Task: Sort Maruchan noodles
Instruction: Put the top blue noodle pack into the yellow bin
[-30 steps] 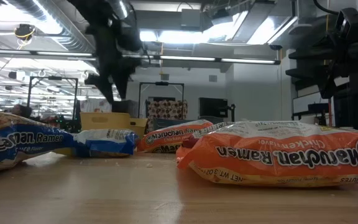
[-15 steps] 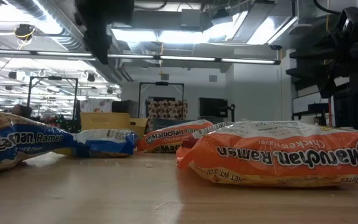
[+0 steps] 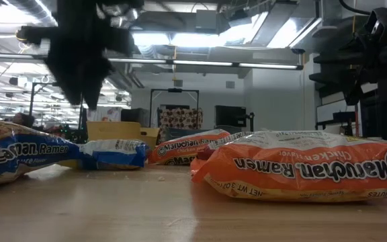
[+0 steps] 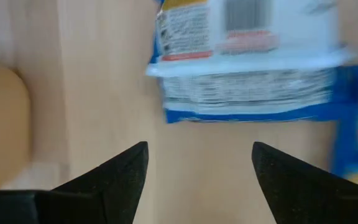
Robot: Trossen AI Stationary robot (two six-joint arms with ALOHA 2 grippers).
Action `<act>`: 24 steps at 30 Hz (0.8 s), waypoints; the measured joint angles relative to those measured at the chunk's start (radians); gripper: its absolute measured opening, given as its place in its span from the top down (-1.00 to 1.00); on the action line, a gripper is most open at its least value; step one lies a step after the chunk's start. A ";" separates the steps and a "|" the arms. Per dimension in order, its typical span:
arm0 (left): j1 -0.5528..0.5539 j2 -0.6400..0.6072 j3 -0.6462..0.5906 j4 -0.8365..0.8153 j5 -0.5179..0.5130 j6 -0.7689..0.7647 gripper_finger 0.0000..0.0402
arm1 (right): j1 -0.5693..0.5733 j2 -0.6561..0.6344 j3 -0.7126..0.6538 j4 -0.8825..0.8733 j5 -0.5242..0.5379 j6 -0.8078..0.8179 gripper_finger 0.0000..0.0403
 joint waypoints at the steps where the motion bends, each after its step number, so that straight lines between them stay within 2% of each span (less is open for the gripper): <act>1: 0.000 0.007 -0.020 0.035 -0.006 0.031 -0.41 | 0.000 0.000 0.000 0.000 0.000 0.000 0.05; 9: 0.005 0.013 -0.167 0.255 -0.024 0.170 -0.41 | 0.000 0.000 0.000 0.000 0.000 0.013 0.05; 14: 0.042 0.028 -0.243 0.413 0.052 0.237 -0.41 | 0.000 0.000 0.000 0.000 -0.001 0.030 0.05; 19: 0.090 0.065 -0.264 0.445 0.066 0.290 -0.40 | 0.000 0.000 0.000 0.000 -0.003 0.057 0.05; 24: 0.121 0.101 -0.260 0.469 0.158 0.320 -0.34 | 0.000 0.000 0.000 0.000 -0.010 0.061 0.05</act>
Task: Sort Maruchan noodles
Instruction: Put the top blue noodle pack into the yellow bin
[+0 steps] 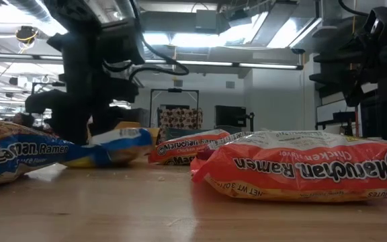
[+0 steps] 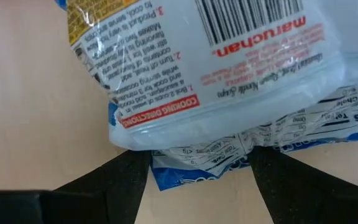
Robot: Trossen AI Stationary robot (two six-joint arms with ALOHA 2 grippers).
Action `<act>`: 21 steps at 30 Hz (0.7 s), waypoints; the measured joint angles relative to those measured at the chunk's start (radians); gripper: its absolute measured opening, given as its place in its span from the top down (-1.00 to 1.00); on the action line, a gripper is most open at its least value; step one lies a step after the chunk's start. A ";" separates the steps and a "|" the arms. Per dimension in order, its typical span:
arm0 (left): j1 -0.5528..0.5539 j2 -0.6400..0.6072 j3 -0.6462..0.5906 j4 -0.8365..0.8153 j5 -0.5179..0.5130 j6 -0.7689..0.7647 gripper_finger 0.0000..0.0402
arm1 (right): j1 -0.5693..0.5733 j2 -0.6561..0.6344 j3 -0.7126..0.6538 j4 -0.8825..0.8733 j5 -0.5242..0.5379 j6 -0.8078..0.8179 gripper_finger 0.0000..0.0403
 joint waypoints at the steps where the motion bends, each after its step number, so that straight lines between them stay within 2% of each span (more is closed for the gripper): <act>1: 0.000 0.006 0.000 0.002 0.005 -0.005 -0.31 | 0.000 0.000 0.000 0.000 -0.001 0.002 0.05; 5: -0.002 0.009 0.000 0.002 0.009 -0.051 -0.11 | 0.000 0.000 0.000 0.000 -0.001 0.003 0.05; 14: -0.002 0.015 0.034 -0.018 0.009 -0.121 0.56 | 0.000 0.000 0.000 0.000 0.000 0.003 0.05; 19: -0.002 0.016 0.070 -0.055 0.053 -0.202 0.91 | 0.000 0.000 0.000 0.000 0.000 0.003 0.05; 21: -0.002 0.015 0.082 -0.071 0.074 -0.246 0.97 | 0.000 0.000 0.000 0.000 0.000 0.003 0.05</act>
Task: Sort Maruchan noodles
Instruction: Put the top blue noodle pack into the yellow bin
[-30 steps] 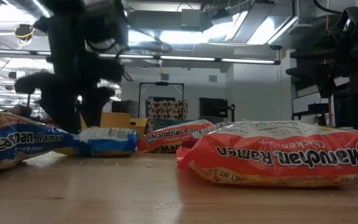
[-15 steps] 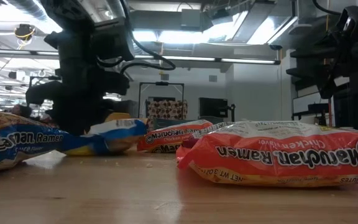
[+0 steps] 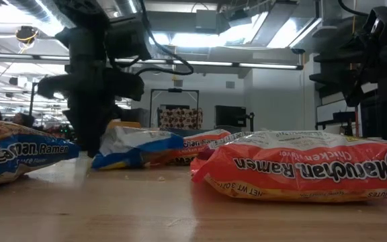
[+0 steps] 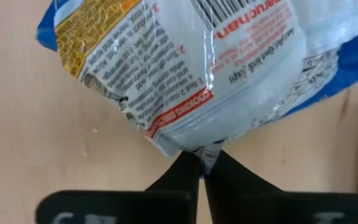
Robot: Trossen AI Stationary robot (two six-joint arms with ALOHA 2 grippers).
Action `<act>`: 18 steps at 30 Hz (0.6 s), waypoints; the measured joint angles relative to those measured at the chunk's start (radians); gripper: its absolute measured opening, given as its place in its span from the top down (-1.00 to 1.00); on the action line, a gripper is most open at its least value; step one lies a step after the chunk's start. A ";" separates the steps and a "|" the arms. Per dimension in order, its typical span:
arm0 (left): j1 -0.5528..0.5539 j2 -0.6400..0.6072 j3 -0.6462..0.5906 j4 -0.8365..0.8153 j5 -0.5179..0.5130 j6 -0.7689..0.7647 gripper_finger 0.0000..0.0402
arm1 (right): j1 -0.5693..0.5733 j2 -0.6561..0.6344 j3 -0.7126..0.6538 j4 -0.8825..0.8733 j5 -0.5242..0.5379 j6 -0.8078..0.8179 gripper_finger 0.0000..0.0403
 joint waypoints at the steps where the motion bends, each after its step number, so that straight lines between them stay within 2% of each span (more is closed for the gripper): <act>1: 0.000 0.000 0.007 -0.008 0.004 -0.021 0.97 | 0.000 0.000 0.000 0.000 0.000 0.000 0.05; 8: -0.001 0.000 0.088 -0.101 0.008 -0.129 0.99 | 0.000 0.000 0.000 0.000 0.000 -0.007 0.05; 18: 0.011 -0.001 0.292 -0.331 -0.013 -0.167 1.00 | 0.000 0.000 0.000 0.000 0.000 -0.008 0.05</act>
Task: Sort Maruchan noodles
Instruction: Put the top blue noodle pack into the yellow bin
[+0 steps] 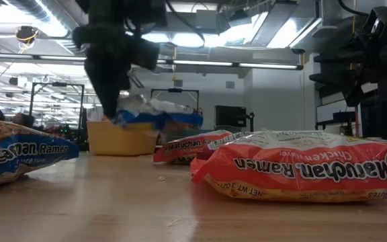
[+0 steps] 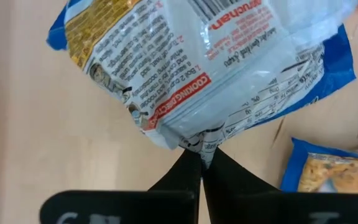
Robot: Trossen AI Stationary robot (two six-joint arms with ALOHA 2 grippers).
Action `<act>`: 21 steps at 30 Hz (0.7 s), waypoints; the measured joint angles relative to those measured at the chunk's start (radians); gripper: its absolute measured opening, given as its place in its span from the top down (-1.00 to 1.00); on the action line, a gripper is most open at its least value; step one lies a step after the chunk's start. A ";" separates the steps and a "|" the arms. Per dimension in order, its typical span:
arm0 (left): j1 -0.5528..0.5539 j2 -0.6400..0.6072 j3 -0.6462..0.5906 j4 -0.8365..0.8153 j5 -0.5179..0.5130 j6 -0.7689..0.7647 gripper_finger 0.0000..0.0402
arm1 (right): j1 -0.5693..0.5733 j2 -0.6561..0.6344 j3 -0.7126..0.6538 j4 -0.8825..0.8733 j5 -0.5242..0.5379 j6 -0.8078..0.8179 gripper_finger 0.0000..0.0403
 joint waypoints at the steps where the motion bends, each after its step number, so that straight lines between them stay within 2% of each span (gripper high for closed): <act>1: 0.007 0.000 0.018 -0.025 -0.004 -0.014 1.00 | 0.000 0.000 0.000 0.000 0.000 0.000 0.05; 6: 0.054 -0.034 0.091 -0.127 -0.041 -0.006 1.00 | 0.000 0.000 0.000 0.000 0.001 -0.003 0.05; 9: 0.101 -0.078 0.118 -0.182 -0.098 0.021 1.00 | 0.000 0.002 0.000 0.000 0.002 -0.003 0.05; 17: 0.316 -0.214 0.130 -0.206 -0.275 -0.057 1.00 | 0.000 0.033 0.000 0.000 0.007 -0.003 0.05; 21: 0.423 -0.227 0.130 -0.209 -0.289 -0.043 1.00 | 0.000 0.046 0.000 0.000 0.007 0.001 0.05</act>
